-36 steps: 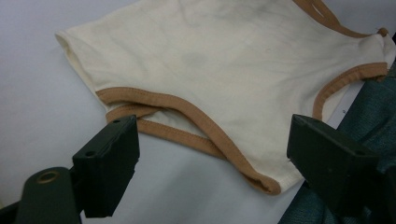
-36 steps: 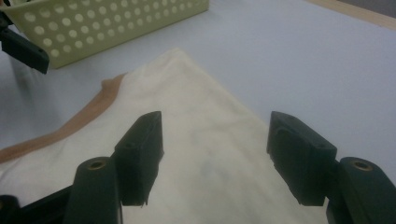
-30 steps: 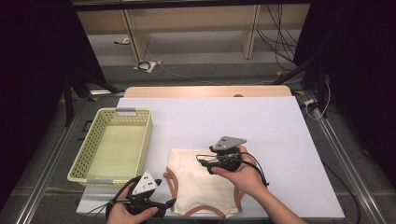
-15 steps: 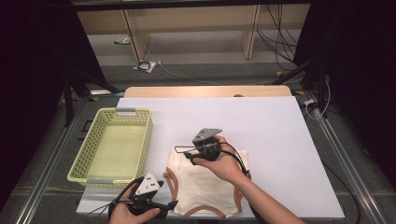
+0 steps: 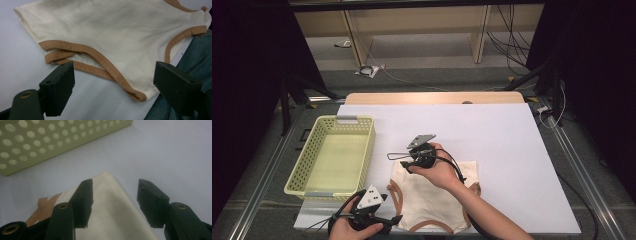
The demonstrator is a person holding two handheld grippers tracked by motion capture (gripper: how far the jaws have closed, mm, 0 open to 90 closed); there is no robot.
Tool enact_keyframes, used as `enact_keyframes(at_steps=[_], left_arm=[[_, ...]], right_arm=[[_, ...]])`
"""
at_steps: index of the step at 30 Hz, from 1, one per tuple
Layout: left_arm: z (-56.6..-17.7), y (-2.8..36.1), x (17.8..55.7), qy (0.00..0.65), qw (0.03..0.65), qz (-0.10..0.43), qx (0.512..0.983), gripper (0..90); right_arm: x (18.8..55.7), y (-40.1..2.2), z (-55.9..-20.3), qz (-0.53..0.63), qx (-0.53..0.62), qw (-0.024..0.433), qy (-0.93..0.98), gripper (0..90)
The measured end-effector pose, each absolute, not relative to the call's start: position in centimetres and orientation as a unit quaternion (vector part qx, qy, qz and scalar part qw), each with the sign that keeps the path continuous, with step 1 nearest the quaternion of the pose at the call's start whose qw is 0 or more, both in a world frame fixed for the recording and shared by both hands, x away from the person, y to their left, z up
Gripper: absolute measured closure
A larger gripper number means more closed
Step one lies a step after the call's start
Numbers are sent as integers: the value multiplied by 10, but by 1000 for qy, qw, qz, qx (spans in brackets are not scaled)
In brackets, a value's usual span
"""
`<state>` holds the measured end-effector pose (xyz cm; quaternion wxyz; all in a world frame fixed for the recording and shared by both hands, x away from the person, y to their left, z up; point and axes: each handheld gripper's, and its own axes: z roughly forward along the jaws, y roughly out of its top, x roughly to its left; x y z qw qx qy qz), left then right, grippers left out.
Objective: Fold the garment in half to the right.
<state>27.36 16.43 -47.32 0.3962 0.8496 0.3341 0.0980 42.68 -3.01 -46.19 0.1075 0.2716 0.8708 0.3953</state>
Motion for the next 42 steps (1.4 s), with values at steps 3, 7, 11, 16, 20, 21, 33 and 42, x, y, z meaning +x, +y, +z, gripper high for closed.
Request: enact_keyframes(at_steps=[3, 7, 11, 16, 20, 21, 33, 42], left_arm=[[-474, 164, 274, 335, 393, 98, 851, 176], [-474, 165, 274, 335, 394, 97, 850, 177], [-474, 165, 274, 336, 394, 96, 850, 177], [-475, 165, 274, 337, 393, 95, 850, 178], [-474, 165, 274, 338, 393, 95, 850, 178], [-474, 165, 274, 338, 393, 95, 850, 178], [-476, 165, 275, 337, 388, 91, 853, 178], [-476, 165, 275, 337, 388, 90, 853, 178]], right_arm=[[429, -24, -463, 390, 269, 105, 874, 500], [433, -18, -468, 379, 265, 105, 881, 524], [437, -13, -472, 374, 258, 105, 884, 533], [440, -4, -475, 367, 263, 96, 887, 544], [444, 2, -478, 363, 254, 97, 891, 565], [444, 4, -479, 359, 258, 94, 892, 569], [451, 10, -488, 345, 258, 86, 898, 632], [454, 14, -487, 332, 258, 69, 905, 691]])
